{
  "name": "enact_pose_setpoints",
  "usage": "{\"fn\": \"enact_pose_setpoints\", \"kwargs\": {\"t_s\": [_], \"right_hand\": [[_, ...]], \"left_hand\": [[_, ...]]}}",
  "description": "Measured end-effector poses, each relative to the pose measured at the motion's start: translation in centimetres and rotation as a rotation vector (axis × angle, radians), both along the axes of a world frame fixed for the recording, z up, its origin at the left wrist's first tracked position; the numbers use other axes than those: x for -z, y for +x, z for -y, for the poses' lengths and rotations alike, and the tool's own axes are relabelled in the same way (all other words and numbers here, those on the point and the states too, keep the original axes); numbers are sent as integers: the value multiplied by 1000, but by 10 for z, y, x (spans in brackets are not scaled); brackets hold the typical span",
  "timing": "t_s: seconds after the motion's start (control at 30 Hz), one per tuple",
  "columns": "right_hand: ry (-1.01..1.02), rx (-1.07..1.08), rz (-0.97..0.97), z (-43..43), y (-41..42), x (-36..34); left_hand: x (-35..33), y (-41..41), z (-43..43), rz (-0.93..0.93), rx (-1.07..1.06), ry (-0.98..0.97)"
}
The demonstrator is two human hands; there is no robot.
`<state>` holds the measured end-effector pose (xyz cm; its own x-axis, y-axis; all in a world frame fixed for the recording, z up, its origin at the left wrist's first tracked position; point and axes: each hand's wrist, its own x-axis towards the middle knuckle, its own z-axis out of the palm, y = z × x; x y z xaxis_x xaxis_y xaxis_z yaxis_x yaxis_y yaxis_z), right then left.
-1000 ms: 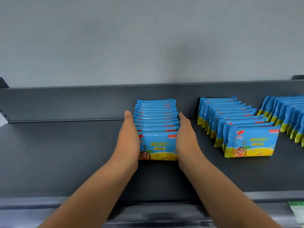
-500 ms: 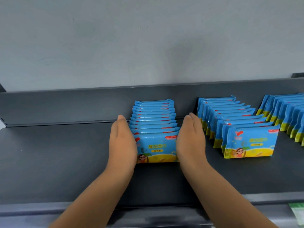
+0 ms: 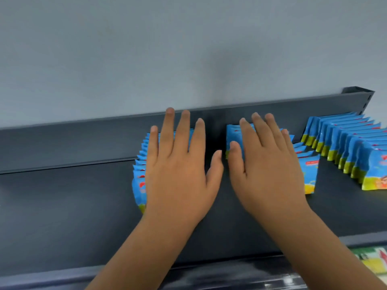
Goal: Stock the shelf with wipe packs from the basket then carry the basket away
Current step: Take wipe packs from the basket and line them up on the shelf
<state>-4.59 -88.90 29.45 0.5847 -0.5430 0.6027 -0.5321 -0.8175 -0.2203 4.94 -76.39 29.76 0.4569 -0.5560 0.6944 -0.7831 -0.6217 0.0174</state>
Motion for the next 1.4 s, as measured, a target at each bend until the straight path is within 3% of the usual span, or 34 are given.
{"fn": "enact_pose_setpoints", "kwargs": {"t_s": [0.17,0.27,0.4,0.5,0.57,0.8,1.13,1.33,1.4], "right_hand": [[168,-62,103,52,-49,0],[371,-157,252,74,-66,5],[772,-133,510,107,-70,10],[1240,-122,604,133,-63,19],[1408,-158,628,143,-57,25],[1579,-300,637,140,-48,19],[1538,-350,592,138,-43,19],[1608,-367,634,142,-43,17],[1672,-350,641,144,-43,13]], "left_hand": [[1,-53,57,-128,304,-199],[13,-86,94,-540,454,-423],[41,-76,140,-1114,261,-835],[51,-61,160,-1490,182,-1100],[55,-60,165,-1555,169,-1146],[43,-74,175,-1537,244,-1211],[39,-66,169,-1523,344,-1157],[43,-57,167,-1418,359,-1078],[47,-44,168,-1537,305,-1118]]}}
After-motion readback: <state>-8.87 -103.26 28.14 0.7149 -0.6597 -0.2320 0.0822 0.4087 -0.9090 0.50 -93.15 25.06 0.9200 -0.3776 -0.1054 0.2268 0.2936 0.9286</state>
